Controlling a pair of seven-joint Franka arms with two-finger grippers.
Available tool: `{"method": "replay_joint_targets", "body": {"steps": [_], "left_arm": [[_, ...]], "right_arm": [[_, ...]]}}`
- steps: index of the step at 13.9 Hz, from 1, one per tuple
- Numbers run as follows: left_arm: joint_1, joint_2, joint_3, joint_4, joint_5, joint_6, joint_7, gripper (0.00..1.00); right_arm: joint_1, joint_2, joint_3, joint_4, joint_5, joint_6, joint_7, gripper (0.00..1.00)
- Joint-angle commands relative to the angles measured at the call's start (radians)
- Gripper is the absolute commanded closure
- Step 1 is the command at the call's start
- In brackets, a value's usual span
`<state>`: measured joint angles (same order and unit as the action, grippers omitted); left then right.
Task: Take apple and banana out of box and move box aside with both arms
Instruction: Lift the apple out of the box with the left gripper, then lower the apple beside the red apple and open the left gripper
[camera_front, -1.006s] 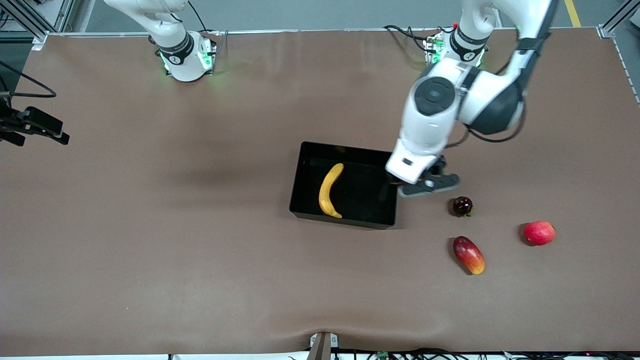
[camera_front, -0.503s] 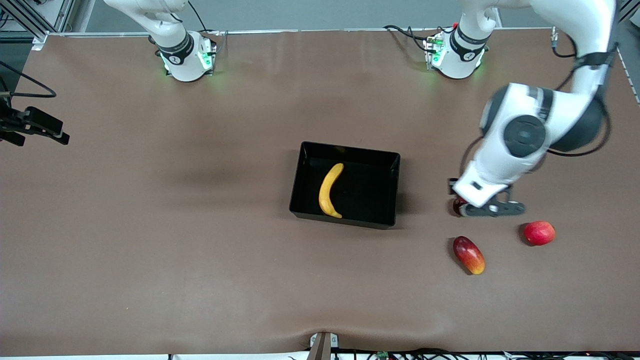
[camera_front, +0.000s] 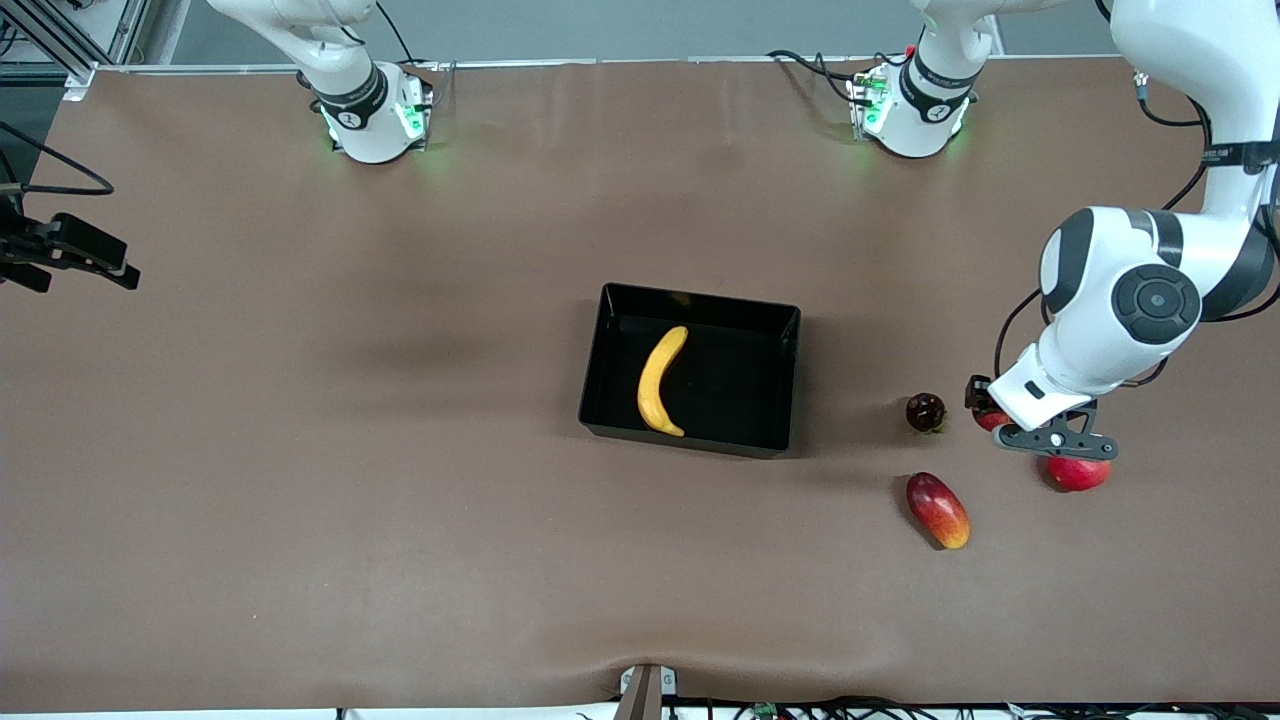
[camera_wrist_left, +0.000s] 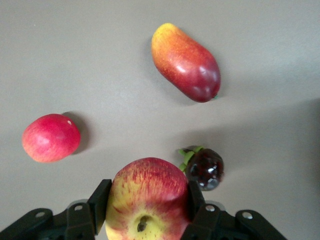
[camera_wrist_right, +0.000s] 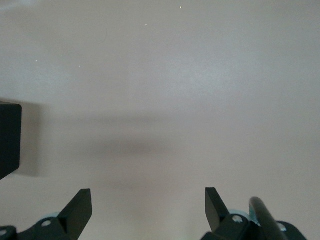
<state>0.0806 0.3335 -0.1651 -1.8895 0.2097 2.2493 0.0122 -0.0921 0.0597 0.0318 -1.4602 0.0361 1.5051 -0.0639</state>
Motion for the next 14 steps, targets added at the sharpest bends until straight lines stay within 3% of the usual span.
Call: {"method": "replay_joint_targets", "body": {"steps": [1, 7, 14], "left_arm": [[0.041, 0.031, -0.008, -0.033, 0.016, 0.12, 0.053, 1.0], [0.131, 0.096, -0.011, -0.029, 0.016, 0.183, 0.143, 1.0], [0.128, 0.156, -0.011, -0.013, 0.014, 0.22, 0.146, 1.0]], "right_arm": [[-0.014, -0.017, 0.01, -0.011, 0.016, -0.003, -0.005, 0.0], [-0.014, -0.017, 0.01, -0.011, 0.016, -0.003, -0.005, 0.0], [-0.012, -0.015, 0.01, -0.008, 0.016, 0.0, -0.007, 0.0]]}}
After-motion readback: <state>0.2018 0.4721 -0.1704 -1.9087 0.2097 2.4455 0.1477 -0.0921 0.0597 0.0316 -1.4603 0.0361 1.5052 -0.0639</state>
